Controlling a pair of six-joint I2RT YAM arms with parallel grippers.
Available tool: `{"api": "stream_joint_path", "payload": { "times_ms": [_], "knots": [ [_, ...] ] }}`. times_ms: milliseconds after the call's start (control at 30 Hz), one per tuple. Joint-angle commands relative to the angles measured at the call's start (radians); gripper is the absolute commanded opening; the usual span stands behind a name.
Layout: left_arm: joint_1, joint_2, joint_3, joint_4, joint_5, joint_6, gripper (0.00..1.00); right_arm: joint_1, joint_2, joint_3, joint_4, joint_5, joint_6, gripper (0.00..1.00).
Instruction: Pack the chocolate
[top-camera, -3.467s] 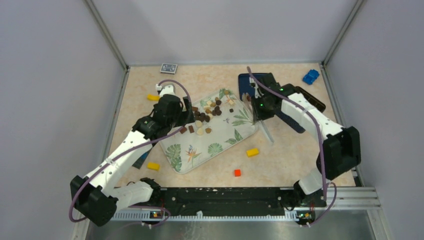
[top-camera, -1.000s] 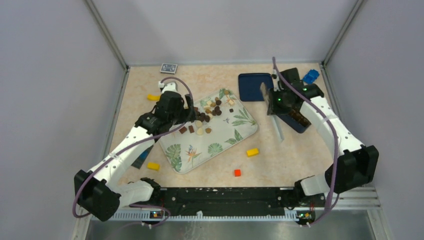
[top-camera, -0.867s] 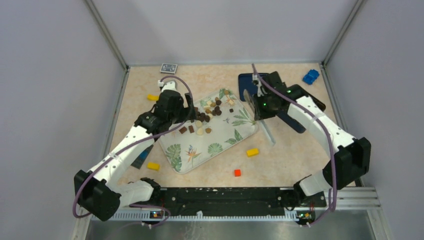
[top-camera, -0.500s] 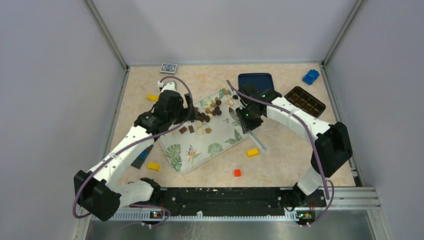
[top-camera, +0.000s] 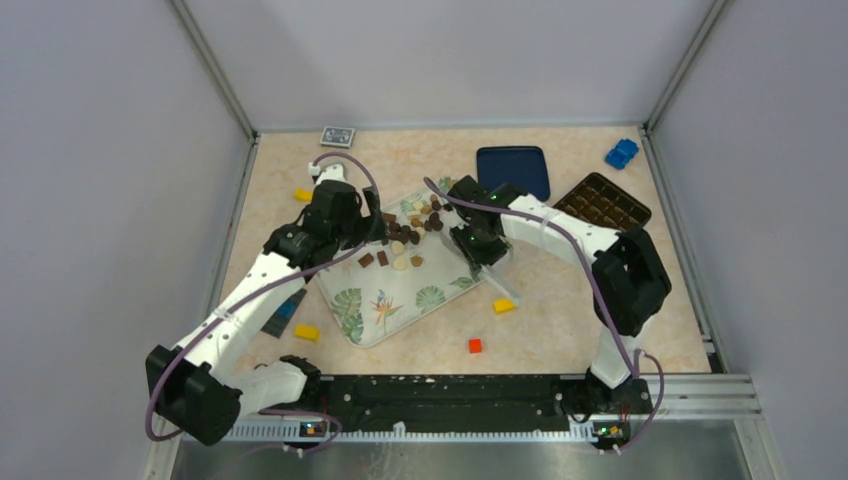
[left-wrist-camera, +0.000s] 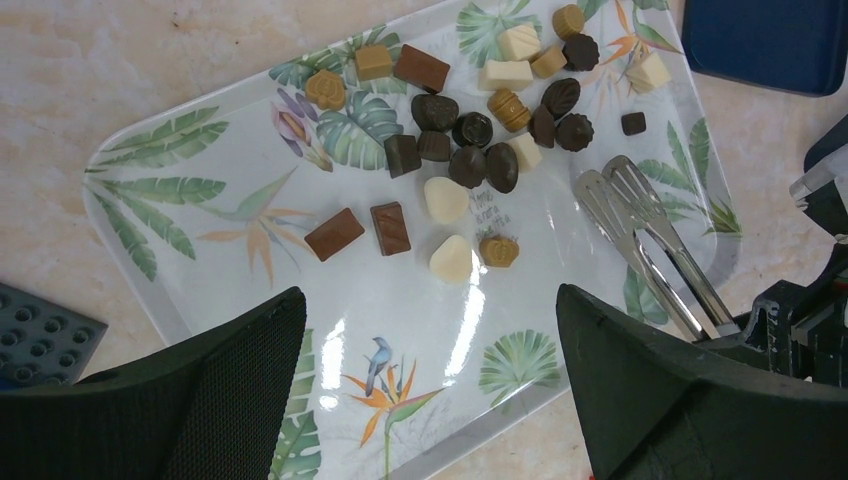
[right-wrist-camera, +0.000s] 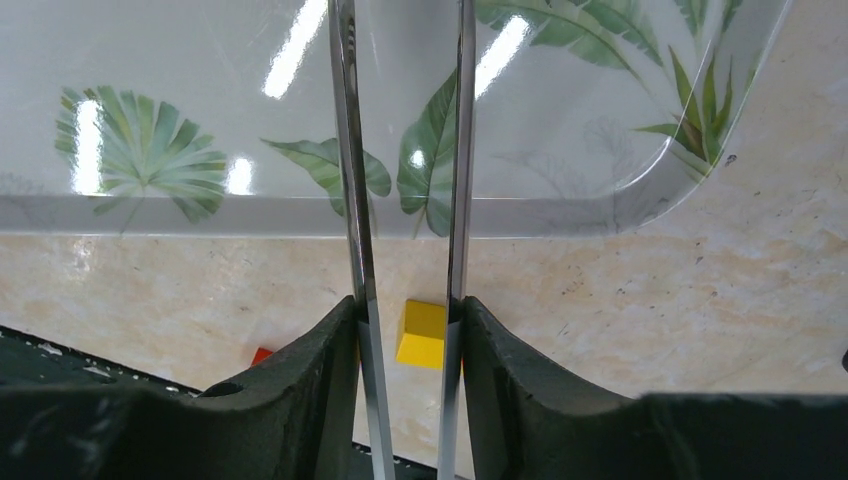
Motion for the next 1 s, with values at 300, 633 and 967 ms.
{"api": "stream_joint_path", "payload": {
  "times_ms": [300, 633, 967],
  "knots": [
    [0.018, -0.023, 0.040, 0.002, -0.021, 0.019, 0.99, 0.015, 0.084, 0.104, 0.069, 0.025, -0.025, 0.40],
    [0.028, -0.048, 0.030, -0.009, -0.028, 0.019, 0.99, 0.015, 0.150, 0.161, 0.075, 0.033, -0.029, 0.42],
    [0.031, -0.050, 0.023, -0.002, -0.013, 0.020, 0.99, 0.015, 0.151, 0.161, 0.088, 0.041, -0.026, 0.43]
  ]
}}
